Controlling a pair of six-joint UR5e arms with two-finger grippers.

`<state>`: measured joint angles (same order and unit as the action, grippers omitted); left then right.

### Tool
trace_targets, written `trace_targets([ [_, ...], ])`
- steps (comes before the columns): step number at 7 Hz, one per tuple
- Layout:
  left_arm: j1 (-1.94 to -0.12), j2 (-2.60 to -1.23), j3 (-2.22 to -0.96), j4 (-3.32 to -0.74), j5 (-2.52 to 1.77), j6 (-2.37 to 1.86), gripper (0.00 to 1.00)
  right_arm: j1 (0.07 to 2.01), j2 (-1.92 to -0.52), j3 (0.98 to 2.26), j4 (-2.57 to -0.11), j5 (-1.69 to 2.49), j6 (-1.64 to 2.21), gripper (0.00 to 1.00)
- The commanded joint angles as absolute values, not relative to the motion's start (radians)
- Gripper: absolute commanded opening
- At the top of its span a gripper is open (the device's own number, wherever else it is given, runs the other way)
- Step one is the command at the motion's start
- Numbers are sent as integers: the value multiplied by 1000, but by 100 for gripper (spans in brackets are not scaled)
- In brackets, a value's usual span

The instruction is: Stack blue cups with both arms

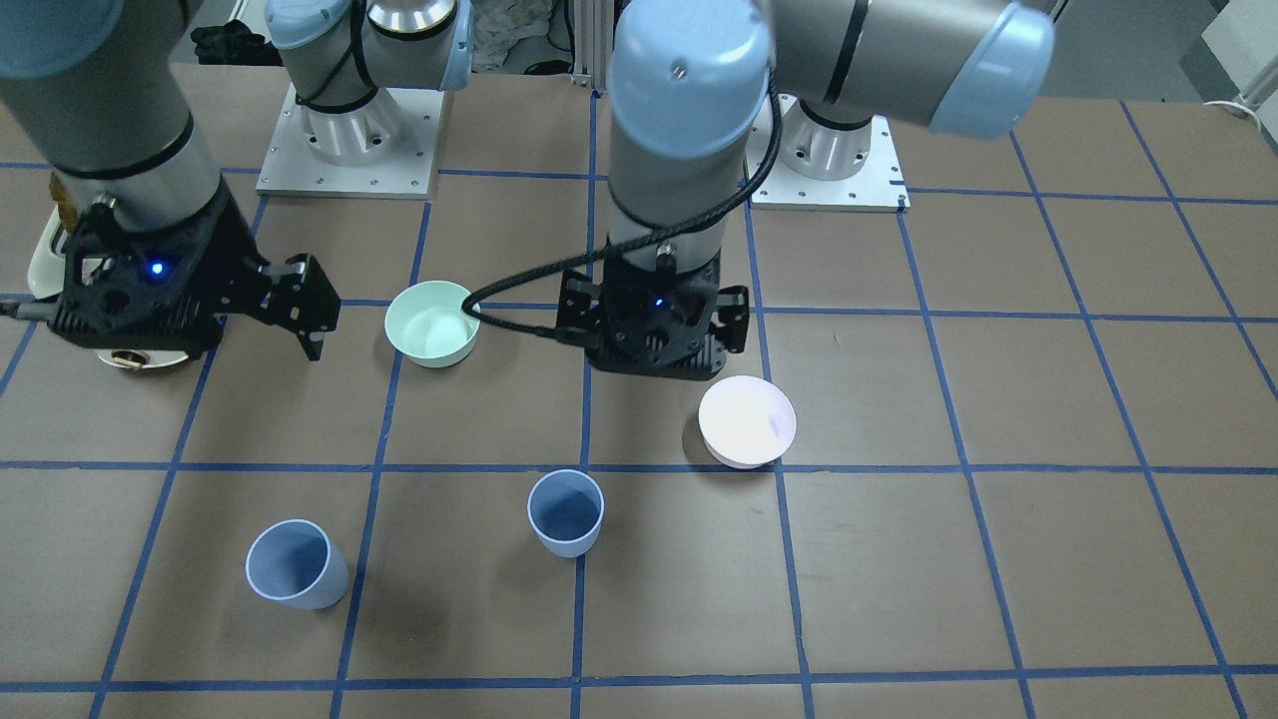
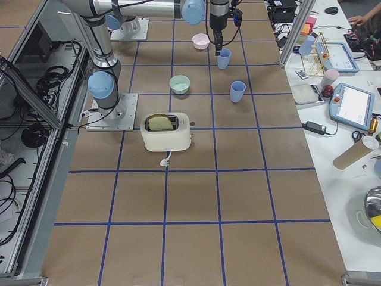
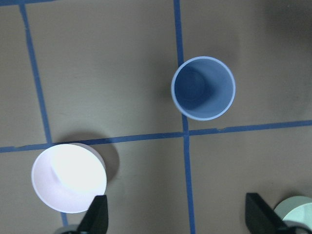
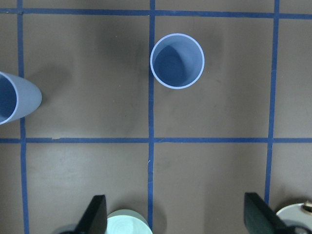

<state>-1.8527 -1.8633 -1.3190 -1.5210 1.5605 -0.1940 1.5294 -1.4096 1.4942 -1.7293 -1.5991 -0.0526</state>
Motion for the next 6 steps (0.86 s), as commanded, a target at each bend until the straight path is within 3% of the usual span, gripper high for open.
trace_targets([
  [1,-1743,-1679,-1502,-1485,1559,-146,100,1477,-1244,1477,-1881,-1592,-89,100],
  [3,-1691,-1586,-1601,-1407,1566,-146,100,1459,-1094,1412,-2006,-1592,-117,100],
  [6,-1663,-1572,-1594,-1421,1566,-146,100,1433,-1019,1446,-2063,-1586,-120,91],
])
